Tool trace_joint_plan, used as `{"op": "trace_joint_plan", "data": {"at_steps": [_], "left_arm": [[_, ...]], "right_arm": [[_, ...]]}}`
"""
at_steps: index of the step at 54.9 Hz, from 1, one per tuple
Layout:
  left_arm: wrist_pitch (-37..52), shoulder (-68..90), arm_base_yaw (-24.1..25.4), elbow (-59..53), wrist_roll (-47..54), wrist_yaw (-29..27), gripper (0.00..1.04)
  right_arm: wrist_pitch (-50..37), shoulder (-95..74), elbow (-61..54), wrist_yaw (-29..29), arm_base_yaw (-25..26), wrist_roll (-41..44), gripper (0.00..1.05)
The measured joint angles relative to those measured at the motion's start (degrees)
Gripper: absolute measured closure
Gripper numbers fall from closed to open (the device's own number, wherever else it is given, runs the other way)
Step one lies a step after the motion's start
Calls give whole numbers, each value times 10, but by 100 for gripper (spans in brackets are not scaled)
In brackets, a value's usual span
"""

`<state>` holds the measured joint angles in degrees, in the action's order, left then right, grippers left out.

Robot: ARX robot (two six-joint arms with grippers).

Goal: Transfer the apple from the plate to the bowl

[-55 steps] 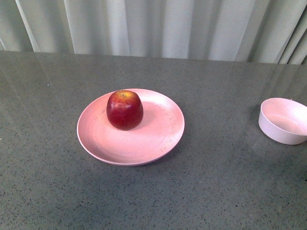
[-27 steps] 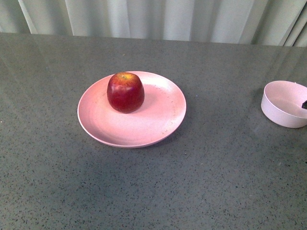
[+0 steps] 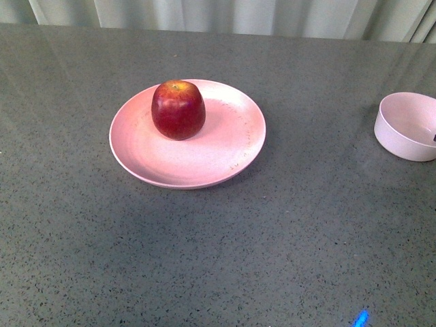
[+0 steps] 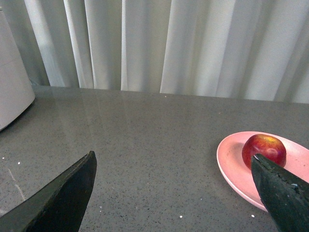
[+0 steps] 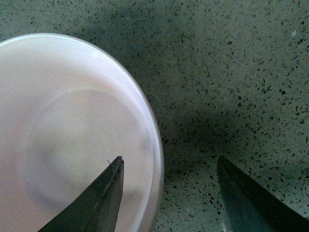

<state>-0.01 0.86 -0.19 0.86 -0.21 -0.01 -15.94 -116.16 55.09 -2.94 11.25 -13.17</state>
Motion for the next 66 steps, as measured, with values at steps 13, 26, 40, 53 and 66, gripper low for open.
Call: {"op": "trace_joint_plan", "data": {"at_steps": [13, 26, 40, 53, 66], "left_arm": [[0, 0, 0, 0, 0, 0, 9], [0, 0, 0, 0, 0, 0, 9], [0, 0, 0, 0, 0, 0, 9], [0, 0, 0, 0, 0, 0, 9], [0, 0, 0, 0, 0, 0, 9]], "right_arm": [[12, -1, 8, -1, -4, -7, 85], [29, 32, 5, -16, -47, -24, 103], [38, 36, 7, -13, -141, -52, 103], [43, 24, 13, -1, -170, -60, 103], [47, 11, 15, 9, -172, -68, 103]]}}
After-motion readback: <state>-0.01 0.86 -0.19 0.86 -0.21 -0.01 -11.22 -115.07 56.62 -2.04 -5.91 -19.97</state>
